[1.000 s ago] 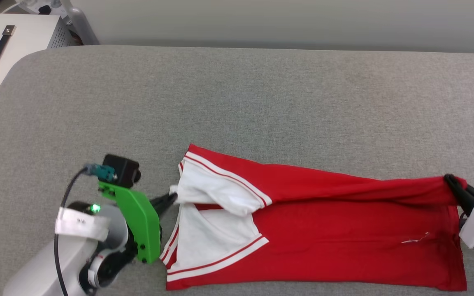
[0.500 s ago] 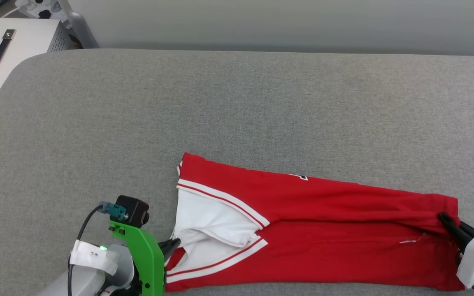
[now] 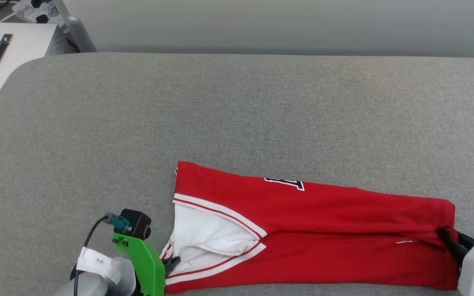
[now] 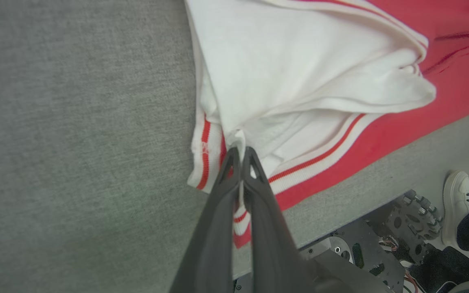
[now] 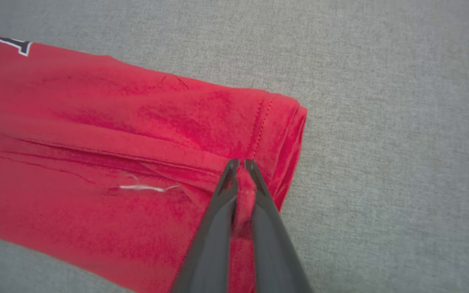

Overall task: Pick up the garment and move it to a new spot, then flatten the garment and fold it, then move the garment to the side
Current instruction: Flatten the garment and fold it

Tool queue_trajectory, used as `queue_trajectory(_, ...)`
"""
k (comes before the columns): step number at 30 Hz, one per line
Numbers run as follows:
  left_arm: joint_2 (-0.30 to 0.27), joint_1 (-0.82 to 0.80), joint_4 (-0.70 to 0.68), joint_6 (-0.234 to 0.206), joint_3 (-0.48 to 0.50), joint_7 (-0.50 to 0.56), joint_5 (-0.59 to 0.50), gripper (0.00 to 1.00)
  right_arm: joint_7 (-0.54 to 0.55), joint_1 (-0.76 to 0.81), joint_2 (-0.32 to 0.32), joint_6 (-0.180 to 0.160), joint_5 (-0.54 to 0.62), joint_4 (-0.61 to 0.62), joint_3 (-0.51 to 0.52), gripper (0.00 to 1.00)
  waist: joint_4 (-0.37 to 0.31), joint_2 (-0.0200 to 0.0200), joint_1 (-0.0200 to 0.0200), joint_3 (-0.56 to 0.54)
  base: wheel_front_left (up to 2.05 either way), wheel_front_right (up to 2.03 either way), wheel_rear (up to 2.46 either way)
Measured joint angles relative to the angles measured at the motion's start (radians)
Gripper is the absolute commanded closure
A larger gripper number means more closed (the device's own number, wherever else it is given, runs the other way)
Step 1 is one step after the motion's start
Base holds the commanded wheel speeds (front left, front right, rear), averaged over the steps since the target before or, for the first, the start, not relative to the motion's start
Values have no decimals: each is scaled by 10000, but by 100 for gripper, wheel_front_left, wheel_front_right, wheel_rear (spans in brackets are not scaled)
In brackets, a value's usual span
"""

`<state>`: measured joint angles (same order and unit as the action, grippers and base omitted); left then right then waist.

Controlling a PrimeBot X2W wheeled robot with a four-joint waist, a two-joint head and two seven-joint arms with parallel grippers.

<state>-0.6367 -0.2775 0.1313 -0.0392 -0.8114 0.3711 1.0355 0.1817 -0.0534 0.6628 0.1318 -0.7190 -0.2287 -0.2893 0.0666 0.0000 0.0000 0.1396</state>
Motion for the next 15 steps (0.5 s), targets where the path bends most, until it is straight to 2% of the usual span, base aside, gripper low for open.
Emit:
queue_trajectory(8, 253, 468, 209, -6, -96, -556, -17, 0, 500, 545, -88, 0, -681, 115, 21, 0, -74, 0, 0, -597, 0, 0, 0)
queue_trajectory(15, 472, 574, 4, -196, 397, -1816, -105, 0, 1014, 890, -27, 0, -1262, 1072, 708, 0, -141, 0, 0, -1005, 0, 0, 0)
